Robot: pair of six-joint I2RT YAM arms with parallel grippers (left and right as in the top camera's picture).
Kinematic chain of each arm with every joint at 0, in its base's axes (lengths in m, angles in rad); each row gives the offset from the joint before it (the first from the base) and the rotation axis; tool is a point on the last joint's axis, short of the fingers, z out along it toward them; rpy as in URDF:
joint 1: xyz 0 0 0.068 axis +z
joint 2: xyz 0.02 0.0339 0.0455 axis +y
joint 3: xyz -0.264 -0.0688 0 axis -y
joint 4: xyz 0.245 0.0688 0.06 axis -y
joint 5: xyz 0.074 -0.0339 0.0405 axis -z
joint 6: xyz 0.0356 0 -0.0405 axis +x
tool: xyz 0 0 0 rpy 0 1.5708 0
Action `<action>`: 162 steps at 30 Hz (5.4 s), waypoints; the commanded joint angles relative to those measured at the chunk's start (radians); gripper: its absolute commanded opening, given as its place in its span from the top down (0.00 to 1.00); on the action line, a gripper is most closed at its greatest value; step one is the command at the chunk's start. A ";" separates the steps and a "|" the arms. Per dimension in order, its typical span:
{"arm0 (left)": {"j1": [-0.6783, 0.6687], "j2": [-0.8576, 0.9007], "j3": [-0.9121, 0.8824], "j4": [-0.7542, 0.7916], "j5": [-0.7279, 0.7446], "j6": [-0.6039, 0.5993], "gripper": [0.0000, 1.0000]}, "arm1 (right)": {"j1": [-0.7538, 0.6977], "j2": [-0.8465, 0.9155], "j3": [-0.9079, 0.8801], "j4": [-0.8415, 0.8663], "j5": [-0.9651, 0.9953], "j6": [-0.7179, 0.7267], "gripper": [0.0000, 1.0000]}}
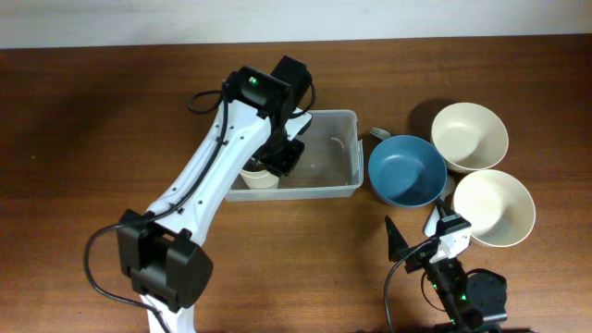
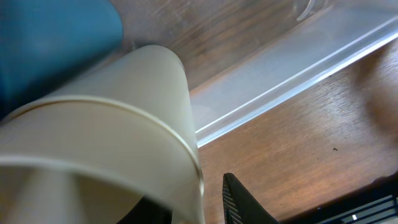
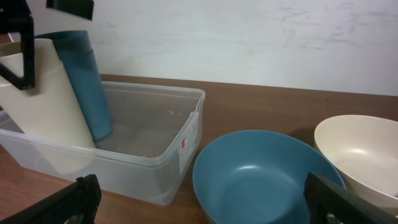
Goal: Pack container
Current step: 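Lower the second cream cup into the first cream cup, then open the left gripper and withdraw it to the left side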
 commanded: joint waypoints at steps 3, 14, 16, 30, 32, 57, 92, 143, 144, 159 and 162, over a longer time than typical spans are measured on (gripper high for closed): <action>0.001 0.031 -0.004 -0.004 -0.032 0.016 0.73 | 0.007 -0.006 -0.009 0.000 0.002 0.008 0.01; 0.001 0.038 -0.004 -0.006 -0.056 0.016 0.91 | 0.007 -0.007 -0.009 0.000 0.002 0.008 0.01; 0.001 0.038 -0.004 -0.011 -0.059 0.016 0.97 | 0.007 -0.006 -0.009 0.000 0.003 0.008 0.01; 0.001 0.038 -0.004 -0.029 -0.094 0.016 0.98 | 0.007 -0.007 -0.009 0.000 0.002 0.008 0.01; 0.001 0.038 -0.004 -0.027 -0.108 0.016 0.98 | 0.007 -0.006 -0.009 0.000 0.003 0.008 0.01; 0.002 0.038 -0.004 0.015 -0.112 0.008 0.64 | 0.007 -0.006 -0.009 0.000 0.002 0.008 0.01; 0.004 0.038 0.229 -0.165 -0.194 0.008 0.64 | 0.007 -0.006 -0.009 0.000 0.002 0.008 0.01; -0.108 0.079 0.397 -0.092 -0.099 0.000 0.60 | 0.007 -0.006 -0.009 0.000 0.002 0.008 0.01; -0.108 0.082 0.396 -0.091 -0.099 0.000 0.60 | 0.007 -0.007 -0.009 0.000 0.003 0.008 0.01; -0.108 0.135 0.390 -0.087 -0.073 0.000 0.48 | 0.007 -0.006 -0.009 0.000 0.003 0.008 0.01; -0.108 0.144 0.390 -0.096 -0.077 0.000 0.49 | 0.007 -0.006 -0.009 0.000 0.003 0.008 0.01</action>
